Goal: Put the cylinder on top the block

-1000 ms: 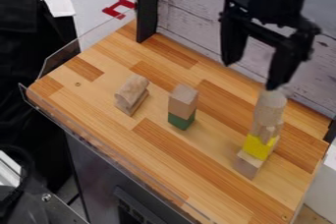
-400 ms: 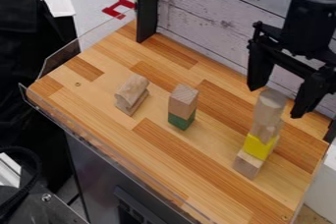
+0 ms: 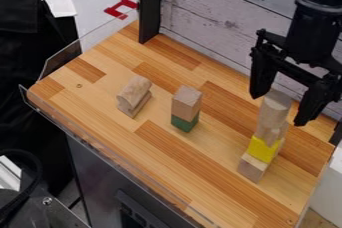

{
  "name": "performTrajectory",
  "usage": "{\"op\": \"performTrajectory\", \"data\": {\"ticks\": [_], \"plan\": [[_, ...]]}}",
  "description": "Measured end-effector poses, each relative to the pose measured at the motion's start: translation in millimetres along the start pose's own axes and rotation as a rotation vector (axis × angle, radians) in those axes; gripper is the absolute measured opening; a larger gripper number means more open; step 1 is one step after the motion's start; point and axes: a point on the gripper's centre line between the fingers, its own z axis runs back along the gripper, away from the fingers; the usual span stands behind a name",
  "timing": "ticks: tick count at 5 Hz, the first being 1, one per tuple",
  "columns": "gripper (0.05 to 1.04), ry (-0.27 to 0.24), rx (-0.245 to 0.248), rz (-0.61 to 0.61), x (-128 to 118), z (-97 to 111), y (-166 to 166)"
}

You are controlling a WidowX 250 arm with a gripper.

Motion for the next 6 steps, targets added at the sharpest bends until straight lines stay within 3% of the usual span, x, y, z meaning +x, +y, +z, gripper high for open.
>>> {"op": "performTrajectory", "data": {"ticks": [1, 2, 4, 5, 6], "plan": [[0.683, -0.004, -0.019, 0.011, 2.9, -5.6, 0.7], [0.548, -0.01, -0.021, 0.013, 5.2, -8.2, 0.5], [0.548, -0.019, -0.011, 0.049, -1.2, 3.2, 5.3], [0.548, -0.082, -0.021, 0.139, -8.9, 23.9, 31.6], [0.548, -0.071, -0.01, 0.194, -18.4, 23.8, 52.4]]}}
